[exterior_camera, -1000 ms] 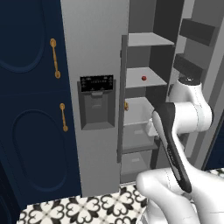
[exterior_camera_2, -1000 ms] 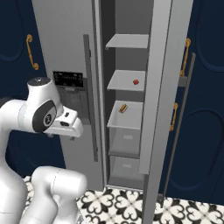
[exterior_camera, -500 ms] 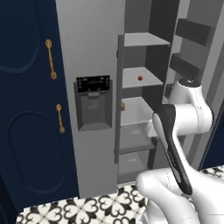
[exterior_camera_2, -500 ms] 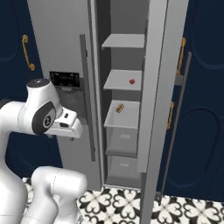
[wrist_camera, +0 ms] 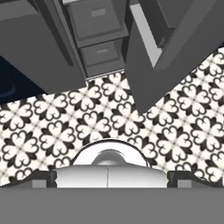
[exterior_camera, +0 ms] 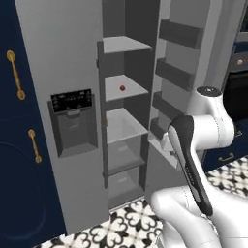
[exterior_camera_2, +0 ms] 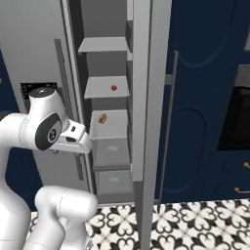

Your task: Take the strawberry from the fridge and place it on top of the pancake, located on the dining counter.

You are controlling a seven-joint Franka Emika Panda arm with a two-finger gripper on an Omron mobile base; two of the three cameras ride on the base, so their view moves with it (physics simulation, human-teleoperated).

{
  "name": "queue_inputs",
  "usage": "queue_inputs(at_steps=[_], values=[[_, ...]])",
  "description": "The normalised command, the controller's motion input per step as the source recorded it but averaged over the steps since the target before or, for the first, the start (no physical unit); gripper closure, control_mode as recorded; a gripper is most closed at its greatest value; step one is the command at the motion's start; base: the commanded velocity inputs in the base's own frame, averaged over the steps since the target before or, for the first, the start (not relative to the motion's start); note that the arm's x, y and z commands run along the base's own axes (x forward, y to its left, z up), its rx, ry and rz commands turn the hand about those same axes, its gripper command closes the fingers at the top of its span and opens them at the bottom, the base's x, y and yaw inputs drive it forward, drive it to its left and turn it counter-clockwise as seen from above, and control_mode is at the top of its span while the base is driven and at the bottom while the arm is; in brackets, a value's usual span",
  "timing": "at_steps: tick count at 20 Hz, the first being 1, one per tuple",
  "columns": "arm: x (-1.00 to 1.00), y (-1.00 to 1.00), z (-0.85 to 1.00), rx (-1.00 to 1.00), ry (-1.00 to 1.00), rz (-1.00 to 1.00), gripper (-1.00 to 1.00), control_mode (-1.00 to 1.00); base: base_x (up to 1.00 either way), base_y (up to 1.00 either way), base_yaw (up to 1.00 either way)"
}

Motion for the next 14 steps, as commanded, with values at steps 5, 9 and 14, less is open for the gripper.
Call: queue_inputs(at_steps=[5, 9, 14], values=[[0.0, 0.0, 0.0, 0.0, 0.0, 0.0, -1.0, 1.0, 0.51, 0.01, -0.05], [0.0, 0.0, 0.0, 0.0, 0.0, 0.0, -1.0, 1.0, 0.63, 0.0, 0.0], [0.0, 0.0, 0.0, 0.0, 0.0, 0.0, -1.0, 1.0, 0.77, 0.0, 0.02]])
